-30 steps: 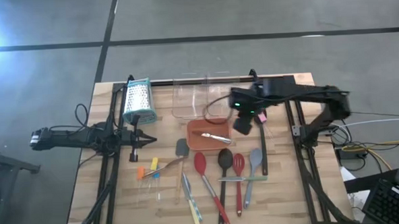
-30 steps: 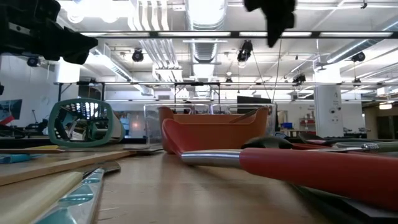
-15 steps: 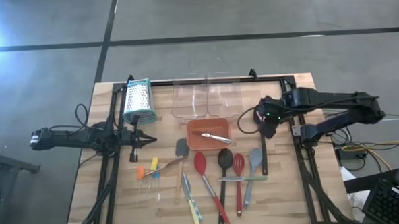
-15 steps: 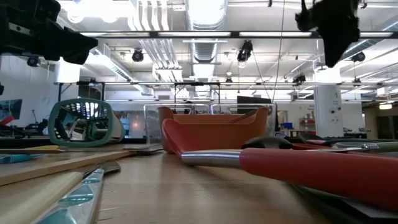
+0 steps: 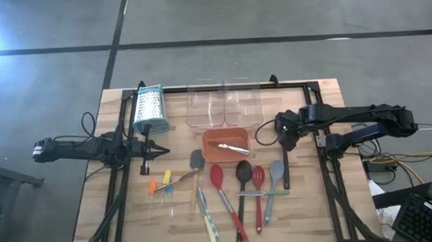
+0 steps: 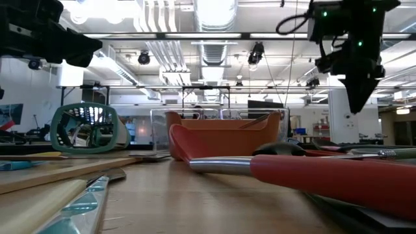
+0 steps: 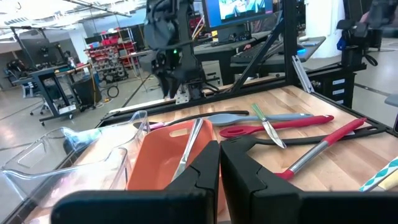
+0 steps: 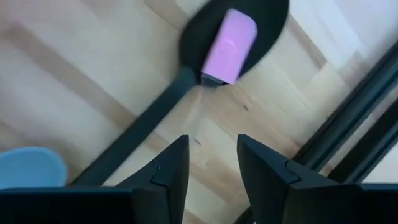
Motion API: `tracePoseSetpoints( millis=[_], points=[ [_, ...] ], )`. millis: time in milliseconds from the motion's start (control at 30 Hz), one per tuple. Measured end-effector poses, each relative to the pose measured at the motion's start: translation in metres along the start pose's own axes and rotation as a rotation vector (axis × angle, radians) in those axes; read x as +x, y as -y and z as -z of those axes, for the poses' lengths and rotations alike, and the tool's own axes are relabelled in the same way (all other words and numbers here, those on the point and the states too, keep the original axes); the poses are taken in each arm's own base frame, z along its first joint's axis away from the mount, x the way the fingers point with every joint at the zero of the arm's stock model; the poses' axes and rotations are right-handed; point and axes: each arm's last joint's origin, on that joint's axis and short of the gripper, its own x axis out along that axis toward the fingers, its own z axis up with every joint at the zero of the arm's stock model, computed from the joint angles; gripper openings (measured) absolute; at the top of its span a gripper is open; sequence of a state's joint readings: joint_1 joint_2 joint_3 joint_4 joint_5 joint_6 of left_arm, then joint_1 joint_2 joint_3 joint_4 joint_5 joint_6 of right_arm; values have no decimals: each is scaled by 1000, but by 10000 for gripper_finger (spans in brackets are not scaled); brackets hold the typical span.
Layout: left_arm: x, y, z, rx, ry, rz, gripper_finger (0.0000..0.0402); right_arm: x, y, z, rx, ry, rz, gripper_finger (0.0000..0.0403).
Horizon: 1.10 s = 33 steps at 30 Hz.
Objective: Pick & Place Kitchen Items
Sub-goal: Put the pink spatula into the right transparent bin
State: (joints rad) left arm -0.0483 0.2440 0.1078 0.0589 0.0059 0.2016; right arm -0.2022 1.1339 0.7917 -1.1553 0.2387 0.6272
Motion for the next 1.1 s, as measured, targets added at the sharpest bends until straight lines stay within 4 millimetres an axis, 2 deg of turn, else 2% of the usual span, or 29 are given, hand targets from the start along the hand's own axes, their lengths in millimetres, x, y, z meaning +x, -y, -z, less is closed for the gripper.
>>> tracePoseSetpoints(
  millis=[167, 400, 733, 1100],
  points=[
    [0, 0, 0, 0, 0, 0, 19, 12, 8, -1, 30, -29, 10, 135],
    [0, 0, 0, 0, 0, 0, 19, 29, 11, -7, 28, -18, -123, 127],
    [0, 0, 0, 0, 0, 0, 19, 46, 22, -6, 84, -33, -114, 134],
    [0, 0, 0, 0, 0, 0, 19, 63, 19, -7, 99, -65, -127, 119]
  ],
)
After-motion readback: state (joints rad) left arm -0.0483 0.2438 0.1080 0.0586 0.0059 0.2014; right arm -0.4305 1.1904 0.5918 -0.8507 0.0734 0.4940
